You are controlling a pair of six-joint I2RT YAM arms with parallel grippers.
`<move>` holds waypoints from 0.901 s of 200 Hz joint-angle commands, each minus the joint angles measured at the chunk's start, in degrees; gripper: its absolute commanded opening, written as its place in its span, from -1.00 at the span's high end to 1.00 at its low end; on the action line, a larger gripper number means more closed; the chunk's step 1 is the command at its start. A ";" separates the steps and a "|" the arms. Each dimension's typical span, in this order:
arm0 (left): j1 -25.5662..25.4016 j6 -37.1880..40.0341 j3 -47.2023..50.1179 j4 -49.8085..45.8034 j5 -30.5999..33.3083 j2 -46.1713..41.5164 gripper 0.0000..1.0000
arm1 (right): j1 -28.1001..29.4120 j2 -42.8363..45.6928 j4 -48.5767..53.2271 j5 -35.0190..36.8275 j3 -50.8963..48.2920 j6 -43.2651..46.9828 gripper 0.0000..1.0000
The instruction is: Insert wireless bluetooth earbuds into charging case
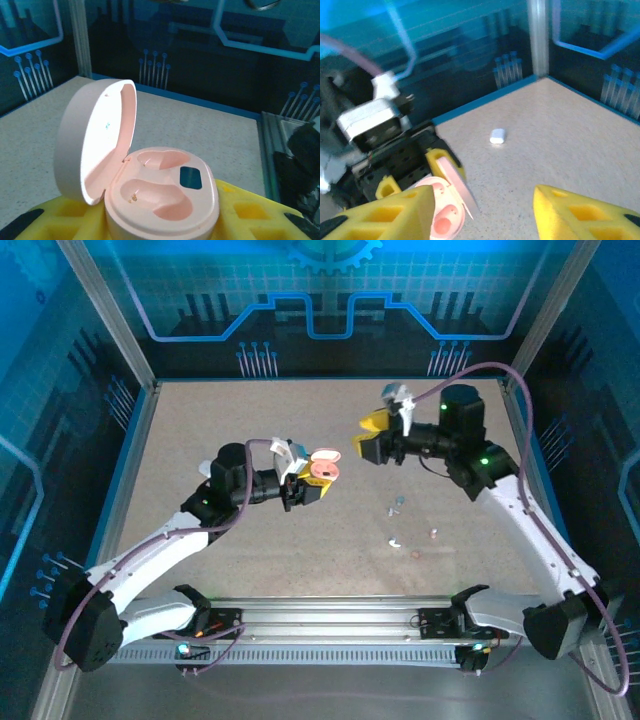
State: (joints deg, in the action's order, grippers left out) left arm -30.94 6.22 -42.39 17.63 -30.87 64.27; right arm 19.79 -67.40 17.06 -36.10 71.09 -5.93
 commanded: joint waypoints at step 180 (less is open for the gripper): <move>-0.54 -5.43 5.48 15.03 5.79 0.46 0.17 | -20.32 -9.63 23.29 30.97 -30.24 -28.90 0.13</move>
State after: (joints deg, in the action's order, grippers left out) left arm -31.03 1.39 -36.62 31.62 -25.21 65.67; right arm 0.19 -74.41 42.24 -6.15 38.87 -37.10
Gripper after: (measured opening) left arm 0.418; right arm 0.449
